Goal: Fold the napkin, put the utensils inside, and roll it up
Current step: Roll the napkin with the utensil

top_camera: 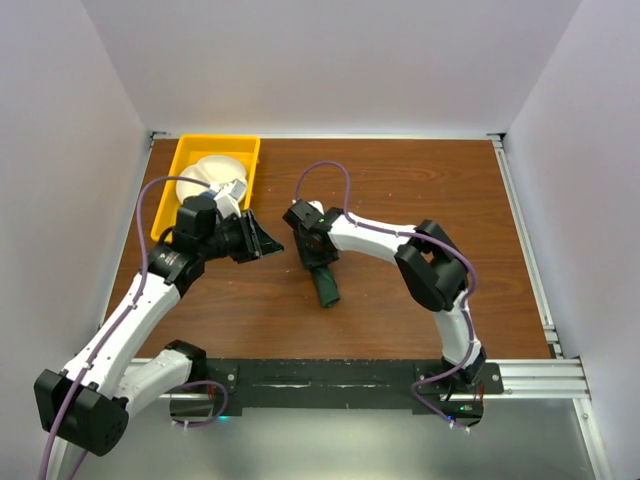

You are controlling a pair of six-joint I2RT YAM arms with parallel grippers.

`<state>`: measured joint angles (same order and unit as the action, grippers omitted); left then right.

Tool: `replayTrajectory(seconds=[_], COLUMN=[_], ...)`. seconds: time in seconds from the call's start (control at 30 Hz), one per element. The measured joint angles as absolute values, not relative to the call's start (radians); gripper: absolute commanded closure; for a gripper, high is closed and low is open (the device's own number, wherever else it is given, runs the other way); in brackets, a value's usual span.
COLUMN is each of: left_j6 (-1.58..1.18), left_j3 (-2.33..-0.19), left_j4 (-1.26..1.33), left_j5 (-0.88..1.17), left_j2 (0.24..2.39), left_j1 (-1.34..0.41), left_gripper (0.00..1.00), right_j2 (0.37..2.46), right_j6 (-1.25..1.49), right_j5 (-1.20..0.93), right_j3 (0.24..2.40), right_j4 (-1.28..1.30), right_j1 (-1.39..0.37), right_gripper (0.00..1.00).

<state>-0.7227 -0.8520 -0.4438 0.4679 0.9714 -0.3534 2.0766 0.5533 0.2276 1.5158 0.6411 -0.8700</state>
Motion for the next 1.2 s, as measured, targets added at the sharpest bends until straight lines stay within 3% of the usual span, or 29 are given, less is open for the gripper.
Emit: replayTrajectory(seconds=[0.23,0.73,0.9,0.93,0.97,1.2], left_j6=[-0.723,-0.721,-0.713,-0.713,-0.713,-0.71], left_j3=[-0.852,-0.852,-0.853,-0.853,-0.853,-0.888], left_j4=[-0.461,-0.497,-0.51,-0.514,-0.516,-0.53], left_j5=[0.469,0.469,0.468,0.467,0.467,0.464], left_j2=[0.942,0.931,0.933,0.934,0.934,0.963], left_j1=[-0.35,-0.334,-0.334,-0.334,-0.334,-0.334], left_gripper=[0.7,0.7,0.7,0.7,0.7,0.71], right_j2=[2.273,2.616,2.664,2.666,2.666,2.666], right_j6=[0.599,0.846,0.897,0.9,0.907,0.902], right_j5=[0.213,0.102,0.105,0.105,0.106,0.116], right_j3=[1.827,2.368,2.452,2.455,2.456,2.48], right_j4=[0.65,0.587,0.592,0.593,0.591,0.598], right_j1=[-0.846,-0.697,-0.694,-0.694,-0.694,-0.702], right_gripper=[0.54,0.52,0.35,0.26,0.05,0.02])
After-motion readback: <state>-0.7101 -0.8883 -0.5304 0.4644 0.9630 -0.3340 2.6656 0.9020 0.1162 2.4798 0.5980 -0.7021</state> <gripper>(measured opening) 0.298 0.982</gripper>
